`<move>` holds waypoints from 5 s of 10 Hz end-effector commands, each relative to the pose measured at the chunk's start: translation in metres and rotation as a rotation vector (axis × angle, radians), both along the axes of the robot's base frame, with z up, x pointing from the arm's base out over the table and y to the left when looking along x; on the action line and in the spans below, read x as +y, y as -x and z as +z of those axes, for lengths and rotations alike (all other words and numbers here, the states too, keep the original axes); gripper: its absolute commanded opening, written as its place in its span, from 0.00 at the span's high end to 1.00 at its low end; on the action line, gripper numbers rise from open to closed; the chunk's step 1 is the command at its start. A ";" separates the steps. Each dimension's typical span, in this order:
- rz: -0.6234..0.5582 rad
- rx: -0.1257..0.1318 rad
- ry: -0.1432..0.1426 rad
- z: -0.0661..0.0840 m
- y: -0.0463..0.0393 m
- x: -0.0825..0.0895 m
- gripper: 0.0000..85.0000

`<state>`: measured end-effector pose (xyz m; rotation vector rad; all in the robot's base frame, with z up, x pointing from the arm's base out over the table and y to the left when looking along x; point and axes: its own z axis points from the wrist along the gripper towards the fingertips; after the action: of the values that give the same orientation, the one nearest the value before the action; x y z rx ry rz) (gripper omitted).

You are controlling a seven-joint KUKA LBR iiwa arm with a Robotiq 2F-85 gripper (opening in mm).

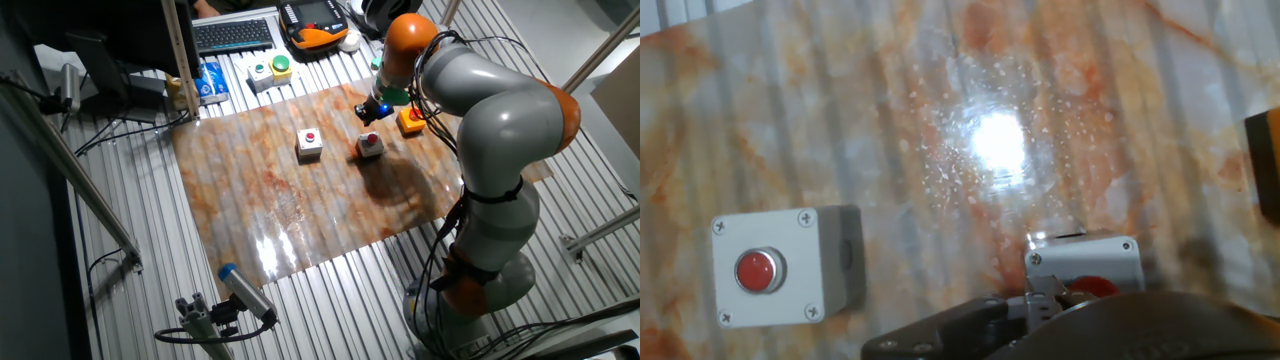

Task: Press three buttons from left to right in sequence

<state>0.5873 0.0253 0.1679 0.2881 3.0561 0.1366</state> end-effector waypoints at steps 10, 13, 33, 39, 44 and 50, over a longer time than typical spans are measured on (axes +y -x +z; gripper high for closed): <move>-0.054 0.005 0.074 -0.015 -0.0336 0.020 1.00; -0.084 0.012 0.061 -0.018 -0.0343 0.044 1.00; -0.215 0.000 0.103 -0.030 -0.0258 0.156 1.00; -0.228 -0.015 0.212 -0.034 -0.0229 0.165 0.80; -0.254 -0.026 0.254 -0.036 -0.0238 0.161 0.40; -0.244 -0.024 0.239 -0.037 -0.0265 0.149 0.40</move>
<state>0.6138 0.1744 0.1311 0.6299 2.9412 -0.2343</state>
